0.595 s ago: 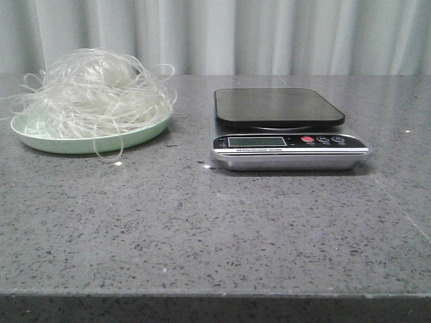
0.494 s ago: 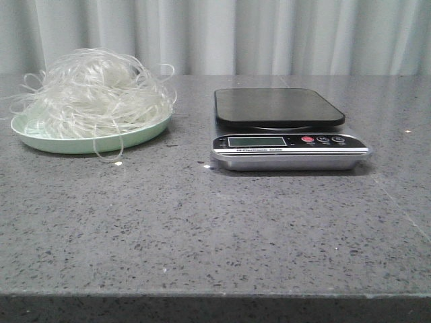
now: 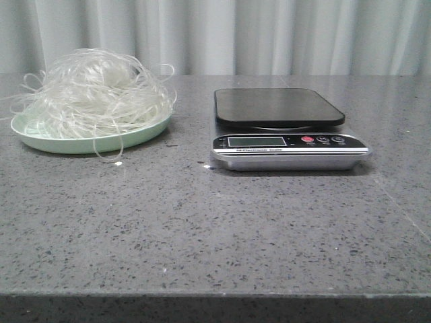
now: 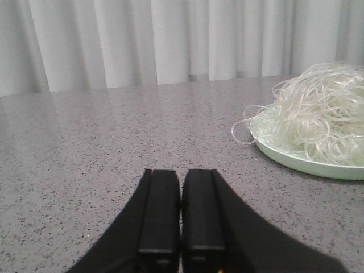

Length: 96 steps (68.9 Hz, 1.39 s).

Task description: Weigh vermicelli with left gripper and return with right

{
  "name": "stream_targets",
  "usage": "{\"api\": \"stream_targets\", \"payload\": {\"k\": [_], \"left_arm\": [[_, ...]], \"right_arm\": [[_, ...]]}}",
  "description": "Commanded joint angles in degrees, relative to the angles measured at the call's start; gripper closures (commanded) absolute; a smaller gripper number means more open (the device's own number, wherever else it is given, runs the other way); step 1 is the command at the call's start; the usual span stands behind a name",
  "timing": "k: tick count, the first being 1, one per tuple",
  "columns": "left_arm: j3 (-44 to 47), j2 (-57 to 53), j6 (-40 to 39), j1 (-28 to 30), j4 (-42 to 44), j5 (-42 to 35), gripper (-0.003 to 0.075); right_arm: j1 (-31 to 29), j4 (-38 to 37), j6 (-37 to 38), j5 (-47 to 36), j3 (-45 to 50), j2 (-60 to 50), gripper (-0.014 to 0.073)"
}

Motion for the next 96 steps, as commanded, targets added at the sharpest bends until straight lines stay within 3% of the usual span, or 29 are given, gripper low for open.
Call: {"api": "stream_targets", "payload": {"k": [1,48,66,74,96], "left_arm": [[0.34,-1.28,-0.19,0.03,-0.27,-4.86,0.0583],[0.34,-1.28,-0.19,0.03,-0.27,-5.99,0.0583],[-0.73,-1.17,-0.19,0.11,-0.27,-23.88,0.0583],[-6.16,-0.93,-0.19,0.11,-0.27,-22.38,0.0583],[-35.06,10.49,-0.19,0.00,-0.27,-9.10,0.0584]], "right_arm": [[0.08,-0.81,-0.30,-4.23,-0.46,-0.92,0.0442],[0.08,-0.81,-0.30,-4.23,-0.46,-0.92,0.0442],[0.08,-0.81,-0.30,-4.29,-0.46,-0.92,0.0442],[0.08,-0.81,-0.30,-4.29,-0.46,-0.92,0.0442],[0.08,-0.81,-0.30,-4.29,-0.46,-0.92,0.0442]]}}
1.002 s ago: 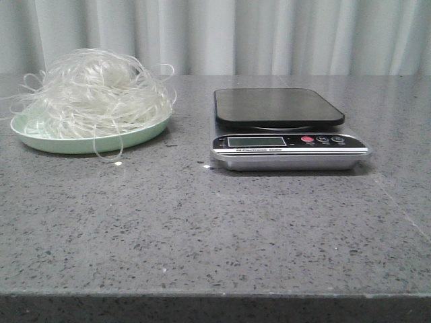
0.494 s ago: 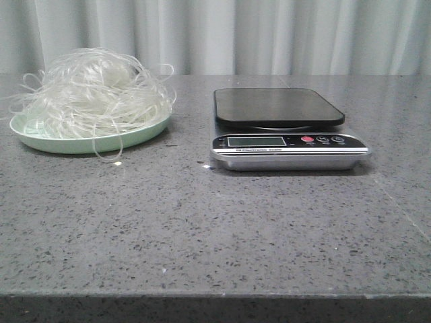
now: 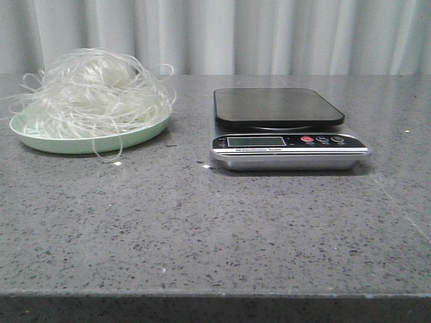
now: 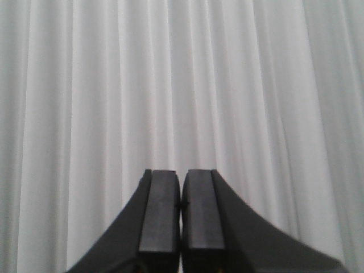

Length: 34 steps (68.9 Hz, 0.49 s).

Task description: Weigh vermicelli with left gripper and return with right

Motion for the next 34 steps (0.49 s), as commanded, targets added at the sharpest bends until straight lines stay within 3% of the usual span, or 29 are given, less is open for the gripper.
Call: {"api": "stream_targets", "payload": {"k": [1,9,18,24,34], "left_arm": [[-10.56,6.89,-0.19,-0.08,-0.27,3.45,0.0584],[-19.56,13.69,-0.19,-0.52,-0.27,13.69,0.0582],[-23.69,20.10,-0.19,-2.47,-0.27,18.07,0.0569],[-24.19,24.16,-0.19,-4.15,-0.27,19.41,0.0493],[-24.19,31.28,-0.19,-7.47,-0.41,23.21,0.0241]], "right_arm": [[0.08,-0.81,-0.30,-4.29,-0.46,-0.92,0.0442],[0.08,-0.81,-0.30,-4.29,-0.46,-0.92,0.0442],[0.08,-0.81,-0.30,-4.29,-0.46,-0.92,0.0442],[0.08,-0.81,-0.30,-4.29,-0.46,-0.92,0.0442],[0.08,-0.81,-0.30,-4.29,-0.46,-0.92,0.0442]]}}
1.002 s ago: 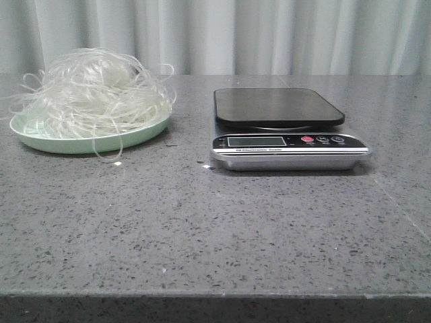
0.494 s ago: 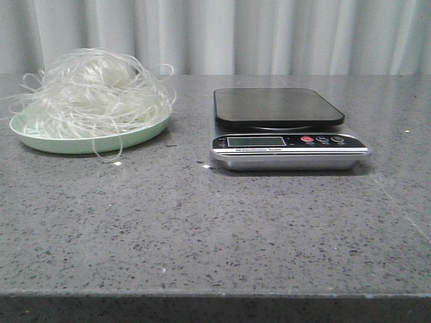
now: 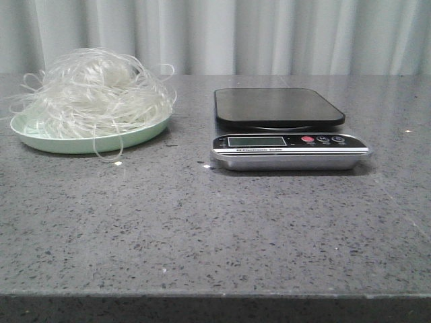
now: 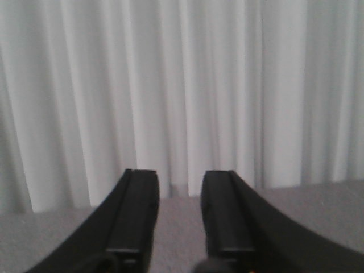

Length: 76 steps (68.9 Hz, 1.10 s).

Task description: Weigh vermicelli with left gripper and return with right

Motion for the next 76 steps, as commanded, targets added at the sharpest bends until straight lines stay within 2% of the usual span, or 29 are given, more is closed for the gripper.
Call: {"api": "stream_targets", "payload": {"k": [1,8,14,25,40,48,64,76], "left_arm": [[-1.79,4.91,-0.19,-2.21,-0.52,-1.14,0.0223],[-1.79,9.40,-0.19,-3.59,-2.59,0.12,0.0137],[-2.02,13.10,-0.19,-4.13,-5.10,0.58,0.0120],[-7.87,21.32,2.05,-4.60,-6.95,8.47,0.0119],[-22.52,37.21,14.83,-4.60,-16.46,23.24,0.0119],[-30.62,46.52,17.58,-4.60,-19.34,30.69,0.0119],[-40.34,60.44,17.58,-4.60,-22.46,35.79,0.0120],[-42.07,66.43,17.58,-4.60,-22.46,37.51,0.0120]], "right_arm": [[0.08,-0.81,-0.30,-4.29,-0.46,-0.92,0.0442],[0.08,-0.81,-0.30,-4.29,-0.46,-0.92,0.0442],[0.08,-0.81,-0.30,-4.29,-0.46,-0.92,0.0442],[0.08,-0.76,-0.30,-4.29,-0.46,-0.92,0.0442],[0.08,-0.76,-0.30,-4.29,-0.46,-0.92,0.0442],[0.08,-0.76,-0.30,-4.29,-0.46,-0.92,0.0442],[0.08,-0.76,-0.30,-4.29,-0.46,-0.92,0.0442],[0.08,-0.76,-0.30,-4.29,-0.46,-0.92,0.0442]]}}
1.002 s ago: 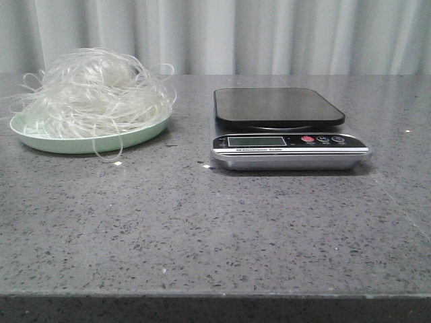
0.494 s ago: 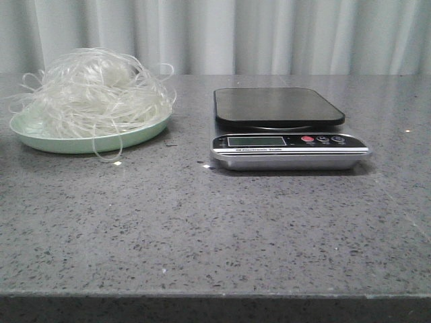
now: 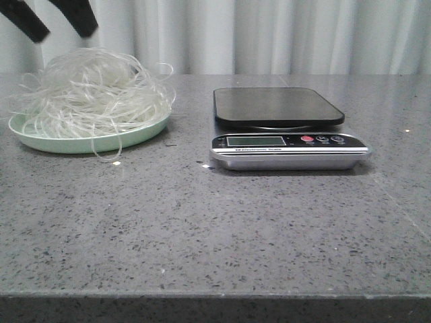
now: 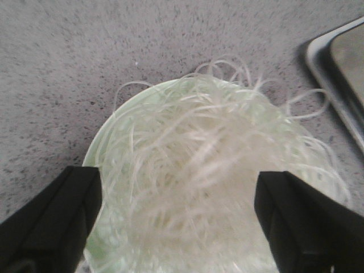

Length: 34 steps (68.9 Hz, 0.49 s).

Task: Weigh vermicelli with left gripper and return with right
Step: 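Lower the left gripper into the vermicelli pile and close on it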

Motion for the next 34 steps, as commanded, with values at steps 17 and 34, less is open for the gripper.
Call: {"api": "stream_targets", "payload": {"k": [17,34], "left_arm": [[-2.58,4.16,0.08,-0.34,-5.58,4.28,0.0120],[-2.58,4.67,0.08,-0.34,-5.74,8.27,0.0125]], "right_arm": [[0.08,-0.76,-0.41,-4.29,-0.46,-0.92,0.0442],[0.08,-0.76,-0.41,-4.29,-0.46,-0.92,0.0442]]}}
